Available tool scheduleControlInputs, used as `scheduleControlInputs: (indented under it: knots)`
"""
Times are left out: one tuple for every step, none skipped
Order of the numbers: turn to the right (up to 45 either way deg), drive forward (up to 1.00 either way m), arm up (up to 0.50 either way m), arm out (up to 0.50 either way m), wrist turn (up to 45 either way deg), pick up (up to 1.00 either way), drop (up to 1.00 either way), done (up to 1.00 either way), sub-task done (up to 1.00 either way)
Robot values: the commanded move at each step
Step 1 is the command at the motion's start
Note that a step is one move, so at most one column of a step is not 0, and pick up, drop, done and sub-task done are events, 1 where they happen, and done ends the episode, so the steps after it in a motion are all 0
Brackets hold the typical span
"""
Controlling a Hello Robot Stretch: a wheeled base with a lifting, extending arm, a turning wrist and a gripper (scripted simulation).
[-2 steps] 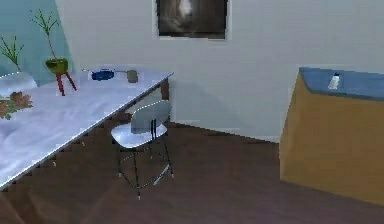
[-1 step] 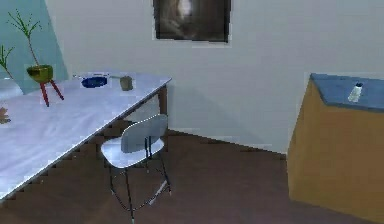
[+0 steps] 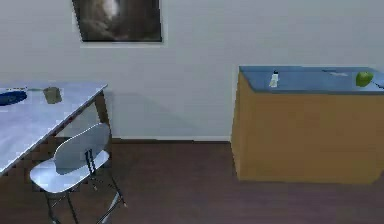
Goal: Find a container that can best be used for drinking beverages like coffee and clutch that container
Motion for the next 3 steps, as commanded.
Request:
scheduleControlInputs:
  knots:
    - [0.0, 0.90, 0.00, 0.00, 0.0, 0.00, 0.00, 0.00, 0.00]
    - [-45.0, 0.00, 0.00, 0.00, 0.0, 0.00, 0.00, 0.00, 0.00]
    - [-45.0, 0.00, 0.00, 0.00, 0.0, 0.00, 0.00, 0.00, 0.00]
